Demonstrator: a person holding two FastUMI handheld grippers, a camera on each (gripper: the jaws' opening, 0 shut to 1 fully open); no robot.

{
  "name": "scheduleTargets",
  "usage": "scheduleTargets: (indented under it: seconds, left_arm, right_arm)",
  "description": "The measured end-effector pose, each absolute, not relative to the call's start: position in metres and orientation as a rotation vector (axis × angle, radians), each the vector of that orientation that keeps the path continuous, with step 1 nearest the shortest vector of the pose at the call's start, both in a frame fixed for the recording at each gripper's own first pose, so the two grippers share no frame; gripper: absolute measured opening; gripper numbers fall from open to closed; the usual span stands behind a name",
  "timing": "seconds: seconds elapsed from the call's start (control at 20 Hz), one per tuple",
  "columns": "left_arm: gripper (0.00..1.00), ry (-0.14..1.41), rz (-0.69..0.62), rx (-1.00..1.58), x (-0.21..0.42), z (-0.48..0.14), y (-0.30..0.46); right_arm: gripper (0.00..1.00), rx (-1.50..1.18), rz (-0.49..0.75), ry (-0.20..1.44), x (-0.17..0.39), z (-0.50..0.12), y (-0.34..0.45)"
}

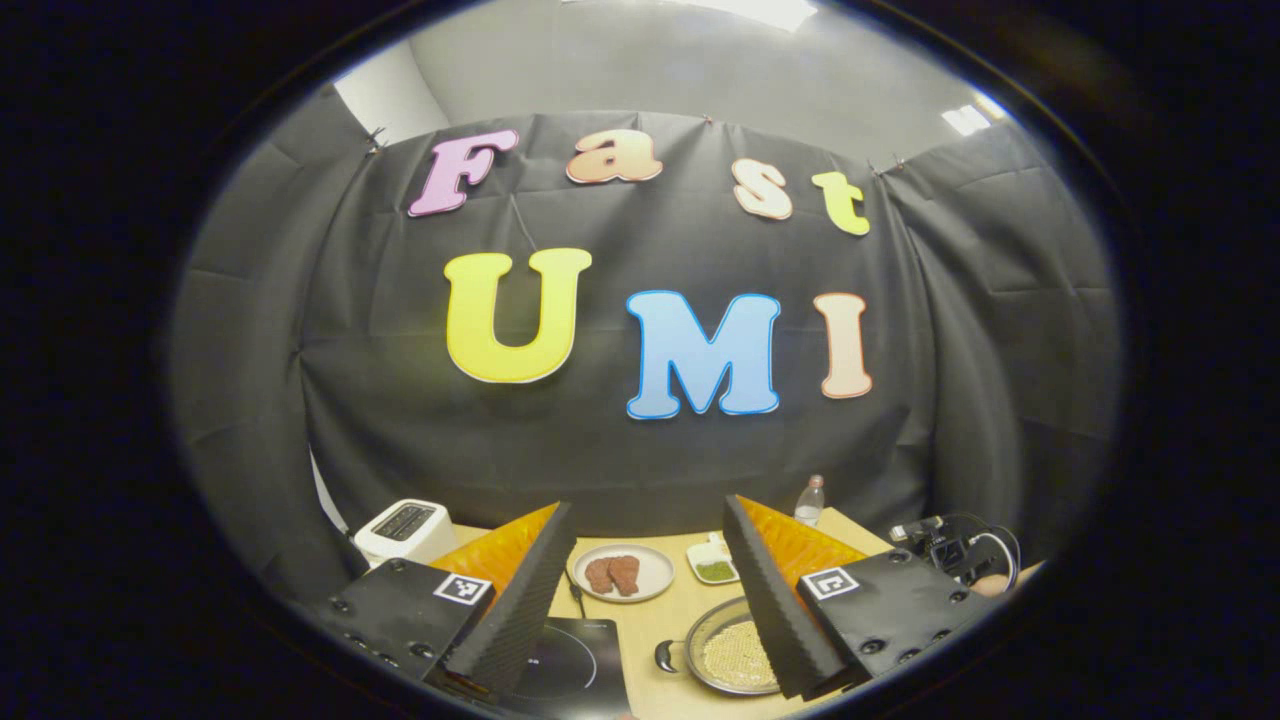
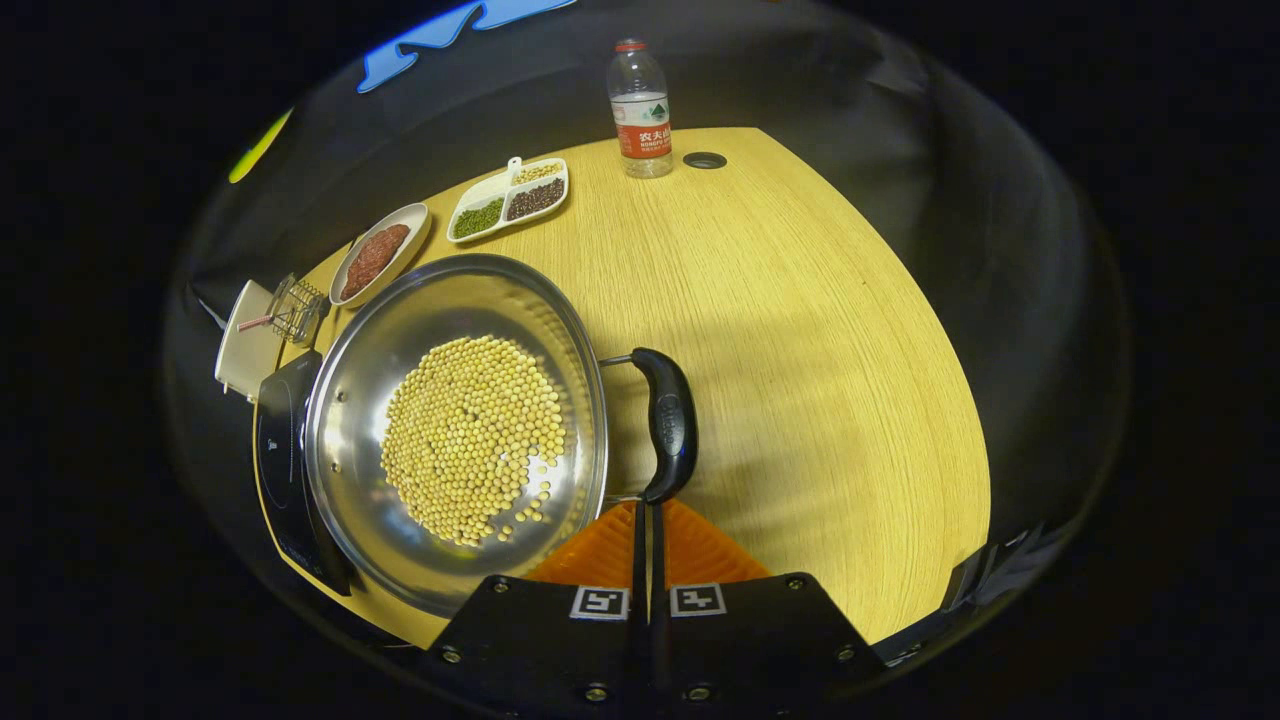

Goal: First push the handle of the pot to place it horizontally, then grasp the pot with both hands and set it on the induction cooktop.

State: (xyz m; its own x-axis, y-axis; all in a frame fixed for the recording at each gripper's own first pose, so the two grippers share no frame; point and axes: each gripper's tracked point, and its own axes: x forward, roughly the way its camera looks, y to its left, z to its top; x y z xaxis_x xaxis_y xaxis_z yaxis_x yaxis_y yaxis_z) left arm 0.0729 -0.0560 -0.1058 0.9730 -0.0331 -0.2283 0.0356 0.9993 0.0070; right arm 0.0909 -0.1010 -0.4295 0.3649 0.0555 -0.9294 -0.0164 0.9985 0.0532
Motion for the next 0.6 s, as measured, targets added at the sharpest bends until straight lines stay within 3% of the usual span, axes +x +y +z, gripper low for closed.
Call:
scheduleTargets:
  seconds: [0.4, 0.6]
  left_arm:
    - [0.97, 0.267, -0.020, 0.028, 0.084, -0.123, -0.063]
    - [1.00, 0.299, -0.033, 0.014, 0.088, -0.140, -0.070]
  right_arm:
    - [0.01, 0.007, 0.072, 1.202, 0.111, -0.436, -0.103]
    - [0.01, -0.042, 0.031, 1.164, 0.106, -0.426, -0.120]
